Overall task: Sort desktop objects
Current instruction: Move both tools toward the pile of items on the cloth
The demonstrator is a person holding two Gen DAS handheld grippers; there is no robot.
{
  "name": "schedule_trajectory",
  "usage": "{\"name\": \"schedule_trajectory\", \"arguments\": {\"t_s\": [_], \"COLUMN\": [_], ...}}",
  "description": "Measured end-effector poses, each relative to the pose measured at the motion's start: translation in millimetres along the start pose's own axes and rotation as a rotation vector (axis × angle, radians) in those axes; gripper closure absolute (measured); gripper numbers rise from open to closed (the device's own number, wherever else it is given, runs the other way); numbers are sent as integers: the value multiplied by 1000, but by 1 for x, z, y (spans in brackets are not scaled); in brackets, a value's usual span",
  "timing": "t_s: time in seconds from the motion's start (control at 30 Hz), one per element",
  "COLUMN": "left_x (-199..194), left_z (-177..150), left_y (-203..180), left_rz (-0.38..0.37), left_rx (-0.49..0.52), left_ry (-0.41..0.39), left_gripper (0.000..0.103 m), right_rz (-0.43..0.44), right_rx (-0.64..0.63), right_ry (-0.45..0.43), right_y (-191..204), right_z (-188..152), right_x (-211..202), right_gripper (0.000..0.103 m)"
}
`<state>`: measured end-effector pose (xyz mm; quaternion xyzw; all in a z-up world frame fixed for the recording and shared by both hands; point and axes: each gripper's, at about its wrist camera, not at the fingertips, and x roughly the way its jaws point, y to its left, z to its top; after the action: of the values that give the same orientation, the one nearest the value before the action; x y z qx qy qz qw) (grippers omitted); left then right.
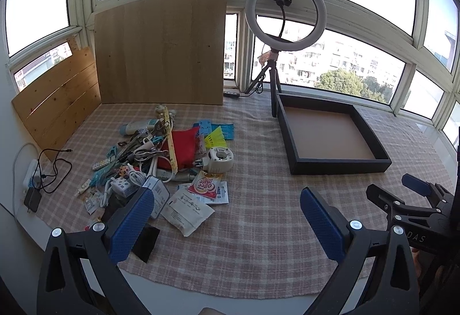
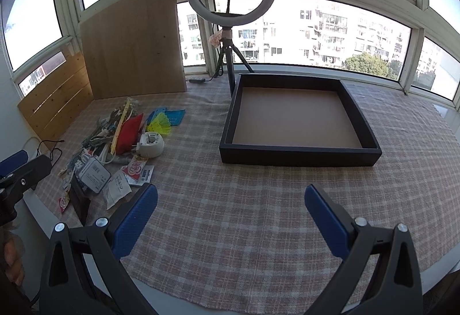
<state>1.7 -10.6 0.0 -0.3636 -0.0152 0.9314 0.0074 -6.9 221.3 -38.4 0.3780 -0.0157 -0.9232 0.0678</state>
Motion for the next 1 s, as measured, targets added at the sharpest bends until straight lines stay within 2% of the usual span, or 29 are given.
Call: {"name": "schedule_trajectory", "arguments": {"t_s": [0.53,0.63,0.83,1.0], "left_x": [-7,-12,-9,16], "left_z": [-26,-30,-32,-23], "left_y": [91,108,125,133], "left_rz": [265,293,286,216], "left_rx": [-167,-200,-175,-114], "left_ry": [43,55,89,124], "left_gripper": [1,2,5,9], "right_rz": [123,149,185,202], "right_rx": [-79,-94,-136,-166], "right_ry": [10,17,18,45], "right_y": [23,28,43,56], "right_z": [7,11,22,41], "right_x": [22,29,43,64], "right_gripper": [0,0,0,0]}}
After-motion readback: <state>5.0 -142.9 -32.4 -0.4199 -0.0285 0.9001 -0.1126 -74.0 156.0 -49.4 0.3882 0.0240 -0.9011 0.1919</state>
